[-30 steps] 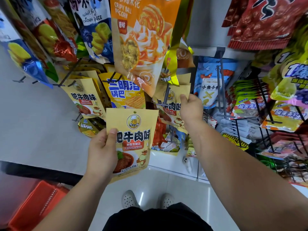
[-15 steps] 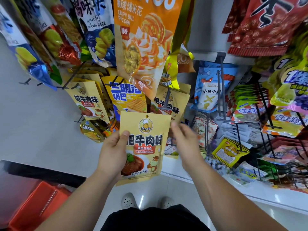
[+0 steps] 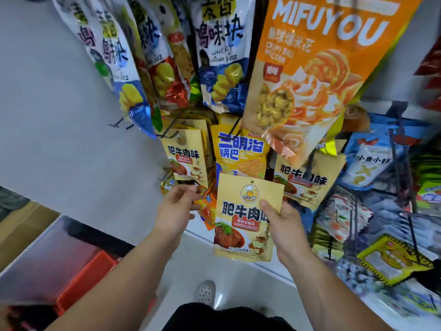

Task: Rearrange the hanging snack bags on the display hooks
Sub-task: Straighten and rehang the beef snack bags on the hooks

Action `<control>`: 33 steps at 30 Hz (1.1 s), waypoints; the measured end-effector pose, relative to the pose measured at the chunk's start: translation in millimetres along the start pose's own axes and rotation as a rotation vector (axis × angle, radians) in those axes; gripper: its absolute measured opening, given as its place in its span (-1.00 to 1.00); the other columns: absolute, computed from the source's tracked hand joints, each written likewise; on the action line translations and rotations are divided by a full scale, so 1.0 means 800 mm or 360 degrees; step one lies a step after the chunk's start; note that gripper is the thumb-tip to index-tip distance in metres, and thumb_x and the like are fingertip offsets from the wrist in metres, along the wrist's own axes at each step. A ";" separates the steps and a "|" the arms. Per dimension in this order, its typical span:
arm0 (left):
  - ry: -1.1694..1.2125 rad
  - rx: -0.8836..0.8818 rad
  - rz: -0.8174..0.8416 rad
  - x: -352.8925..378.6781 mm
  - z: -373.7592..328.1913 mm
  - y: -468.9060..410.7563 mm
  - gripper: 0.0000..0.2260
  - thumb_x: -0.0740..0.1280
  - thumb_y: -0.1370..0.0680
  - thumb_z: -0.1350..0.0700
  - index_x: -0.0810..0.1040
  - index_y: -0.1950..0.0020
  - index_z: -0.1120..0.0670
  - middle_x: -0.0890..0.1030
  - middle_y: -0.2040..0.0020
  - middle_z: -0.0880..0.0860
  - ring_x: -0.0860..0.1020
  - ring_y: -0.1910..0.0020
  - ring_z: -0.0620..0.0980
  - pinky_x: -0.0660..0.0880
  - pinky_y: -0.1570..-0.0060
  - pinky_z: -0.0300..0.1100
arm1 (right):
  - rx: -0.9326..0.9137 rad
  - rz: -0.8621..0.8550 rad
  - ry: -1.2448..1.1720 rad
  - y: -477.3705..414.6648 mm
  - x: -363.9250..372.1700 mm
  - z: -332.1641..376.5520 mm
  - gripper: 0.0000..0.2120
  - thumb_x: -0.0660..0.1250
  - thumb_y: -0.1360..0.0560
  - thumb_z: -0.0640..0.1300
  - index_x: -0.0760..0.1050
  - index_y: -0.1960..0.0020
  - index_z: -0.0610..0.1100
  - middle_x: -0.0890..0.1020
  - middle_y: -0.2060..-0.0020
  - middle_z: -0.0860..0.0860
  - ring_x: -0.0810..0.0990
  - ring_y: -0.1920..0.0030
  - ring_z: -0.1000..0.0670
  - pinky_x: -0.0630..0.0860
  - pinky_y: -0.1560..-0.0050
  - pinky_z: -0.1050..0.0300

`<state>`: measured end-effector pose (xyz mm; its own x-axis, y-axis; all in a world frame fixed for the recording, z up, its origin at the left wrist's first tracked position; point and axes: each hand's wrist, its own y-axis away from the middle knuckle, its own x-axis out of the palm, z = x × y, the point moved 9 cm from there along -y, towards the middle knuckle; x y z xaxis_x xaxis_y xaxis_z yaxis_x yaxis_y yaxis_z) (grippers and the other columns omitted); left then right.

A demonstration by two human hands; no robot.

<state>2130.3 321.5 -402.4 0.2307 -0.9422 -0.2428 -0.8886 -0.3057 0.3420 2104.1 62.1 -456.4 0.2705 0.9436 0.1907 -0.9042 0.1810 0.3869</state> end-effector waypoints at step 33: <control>-0.0155 0.0252 0.0454 -0.057 -0.009 -0.236 -0.85 0.22 -0.73 0.01 0.54 -0.21 -0.01 0.72 -0.06 -0.10 0.70 0.00 -0.14 0.67 0.06 -0.09 | -0.0032 -0.0780 0.0143 0.016 0.087 -0.013 -0.86 0.37 -0.63 -0.12 0.65 -0.11 -0.16 0.78 0.06 -0.13 0.77 0.02 -0.19 0.67 0.01 -0.18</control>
<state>2290.0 421.4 -449.0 -0.0681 -0.9669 -0.2459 -0.9642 0.0005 0.2651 2108.1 132.8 -447.9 0.6363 0.7664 -0.0880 -0.6845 0.6135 0.3938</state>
